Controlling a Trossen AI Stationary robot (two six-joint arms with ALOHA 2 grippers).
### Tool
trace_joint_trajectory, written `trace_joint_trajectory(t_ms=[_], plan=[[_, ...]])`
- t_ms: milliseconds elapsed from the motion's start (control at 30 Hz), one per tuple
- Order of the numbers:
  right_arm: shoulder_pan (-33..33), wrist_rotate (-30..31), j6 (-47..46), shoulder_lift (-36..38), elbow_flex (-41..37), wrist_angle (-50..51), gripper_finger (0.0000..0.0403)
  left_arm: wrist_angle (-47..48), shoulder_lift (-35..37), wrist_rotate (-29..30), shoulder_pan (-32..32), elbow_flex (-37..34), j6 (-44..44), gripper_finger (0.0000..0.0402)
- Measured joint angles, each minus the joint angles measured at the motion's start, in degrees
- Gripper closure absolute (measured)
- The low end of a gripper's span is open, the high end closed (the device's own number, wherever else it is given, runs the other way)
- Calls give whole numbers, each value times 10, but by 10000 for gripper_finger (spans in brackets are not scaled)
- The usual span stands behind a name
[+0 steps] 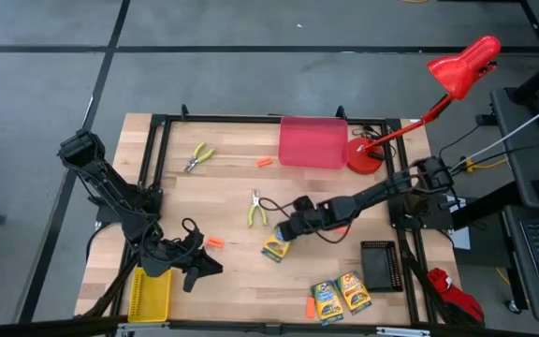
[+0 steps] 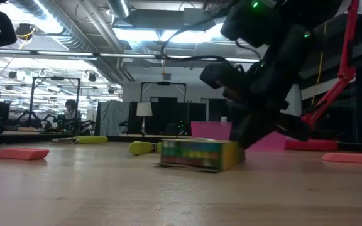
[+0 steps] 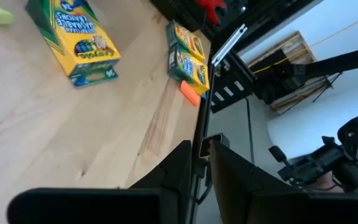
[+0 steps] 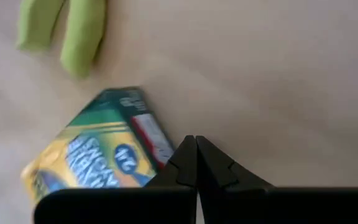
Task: Pick & Place School Supplies
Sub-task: Put the yellow crayon box into the red bin
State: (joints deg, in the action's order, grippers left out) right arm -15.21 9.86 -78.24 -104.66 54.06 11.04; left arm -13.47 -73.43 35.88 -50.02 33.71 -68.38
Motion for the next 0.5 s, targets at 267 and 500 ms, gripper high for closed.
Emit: trace_joint_trajectory(t_ms=[267, 500], plan=[[-60, 47, -86, 0, 0, -35, 403, 48, -5, -27, 0, 0, -43, 345], [-91, 78, -136, -3, 0, -53, 403, 57, -46, -43, 14, 0, -121, 346]])
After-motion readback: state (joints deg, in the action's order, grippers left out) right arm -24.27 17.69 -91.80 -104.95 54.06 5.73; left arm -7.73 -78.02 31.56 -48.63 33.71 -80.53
